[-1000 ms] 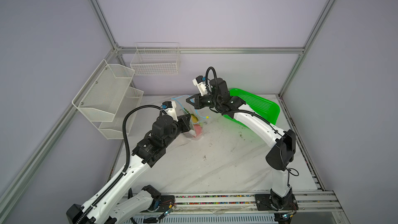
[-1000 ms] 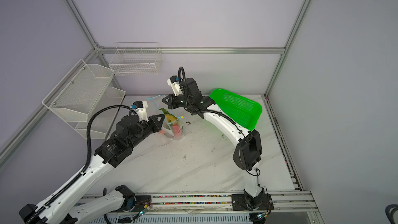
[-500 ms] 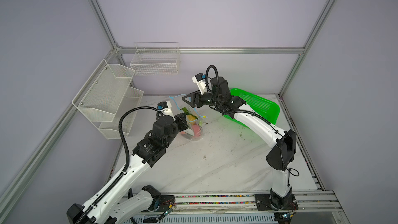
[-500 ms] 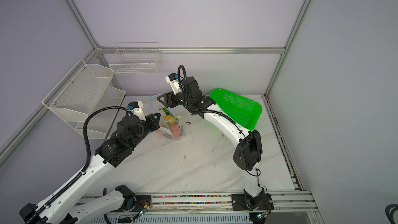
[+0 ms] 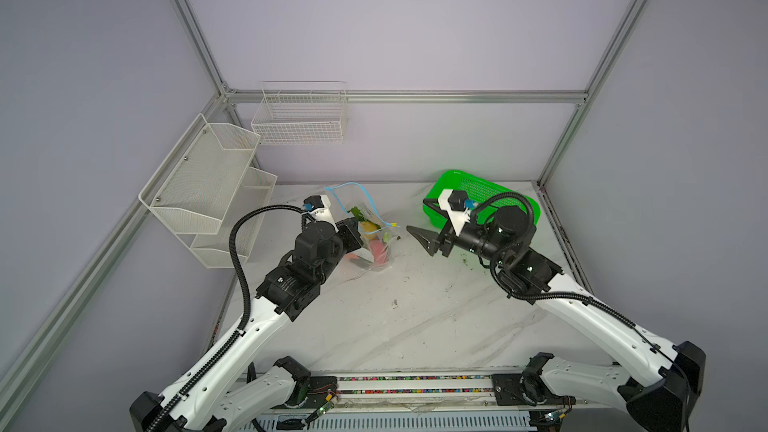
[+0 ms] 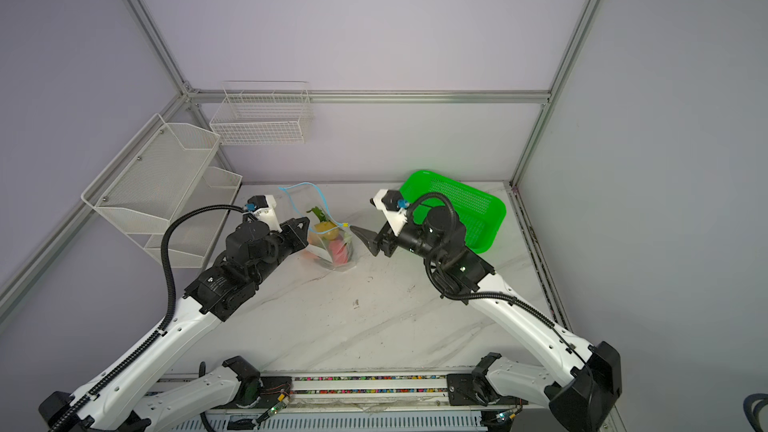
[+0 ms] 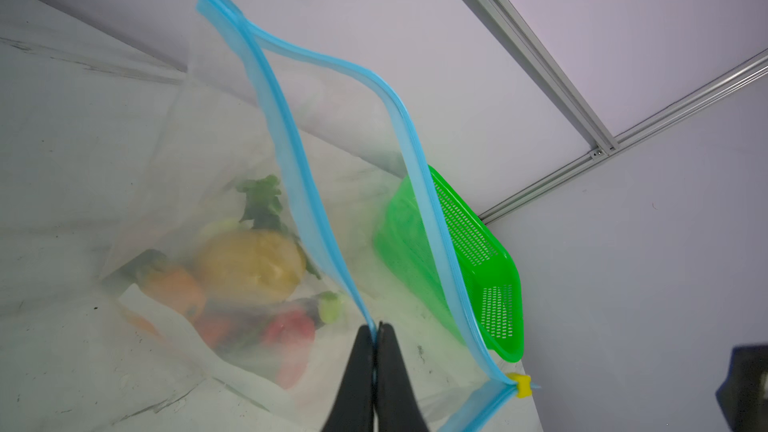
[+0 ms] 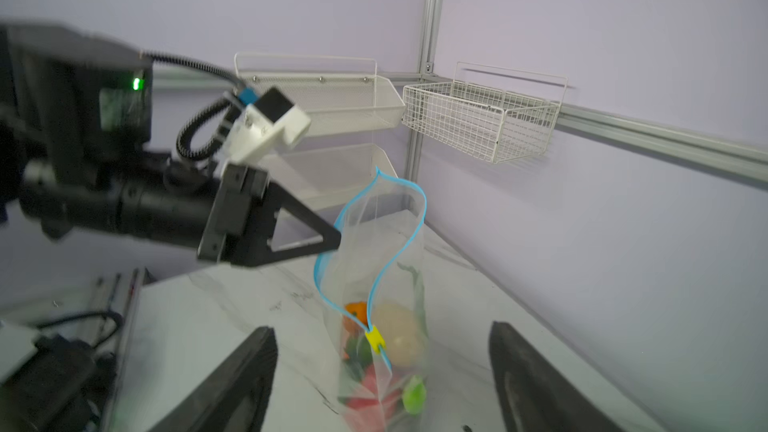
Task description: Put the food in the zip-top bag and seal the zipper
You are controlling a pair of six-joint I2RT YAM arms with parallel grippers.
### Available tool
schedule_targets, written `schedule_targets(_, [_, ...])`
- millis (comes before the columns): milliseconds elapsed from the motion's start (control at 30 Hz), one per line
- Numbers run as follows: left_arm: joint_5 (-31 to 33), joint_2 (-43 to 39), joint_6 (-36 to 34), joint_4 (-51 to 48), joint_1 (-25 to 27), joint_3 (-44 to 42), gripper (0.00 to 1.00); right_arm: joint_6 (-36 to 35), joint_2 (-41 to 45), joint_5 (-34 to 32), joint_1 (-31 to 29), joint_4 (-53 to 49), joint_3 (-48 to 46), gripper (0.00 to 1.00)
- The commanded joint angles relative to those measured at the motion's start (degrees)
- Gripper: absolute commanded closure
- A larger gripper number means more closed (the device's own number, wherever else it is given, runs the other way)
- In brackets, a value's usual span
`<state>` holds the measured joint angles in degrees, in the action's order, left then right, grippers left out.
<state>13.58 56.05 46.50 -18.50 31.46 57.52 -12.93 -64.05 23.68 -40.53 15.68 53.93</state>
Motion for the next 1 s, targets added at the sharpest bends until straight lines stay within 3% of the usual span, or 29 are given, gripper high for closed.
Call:
schedule_targets(0, [-0.7,-0.4,0.1,1.7,-0.4,1.5,1.0,-10.8,-0.4,0.4,0.2,9.8,-5.8,0.37])
schedule_targets(67, [-1.0,-0.4,0.2,1.6,-0.4,1.5,1.0,-11.5,-2.2,1.6,1.2,10.2,-6.4,0.37])
schedule_targets(333, [-1.8,0.2,0.0,1.0,-0.5,1.9,1.0,-10.8,-12.5,19.5,7.8,15.2,-2.9,0.4])
schedule_targets(533, [-1.9,0.3,0.1,1.4,-0.4,1.6,1.0,-12.5,-14.3,26.6,8.5,16.9,-2.0,0.44])
schedule_targets(733, [-2.0,0.6,-0.1,1.4,-0.4,1.8,1.0,-11.4,-15.5,28.0,8.4,23.8,-4.0,0.52])
schedule_targets(833, [-1.9,0.8,-0.1,1.4,-0.5,1.8,1.0,-11.0,-16.9,27.8,8.5,24.2,-2.9,0.59])
schedule_targets(967, [-2.1,0.9,0.0,1.7,-0.4,1.9,1.0,-11.1,-18.2,28.0,8.4,24.7,-2.1,0.62])
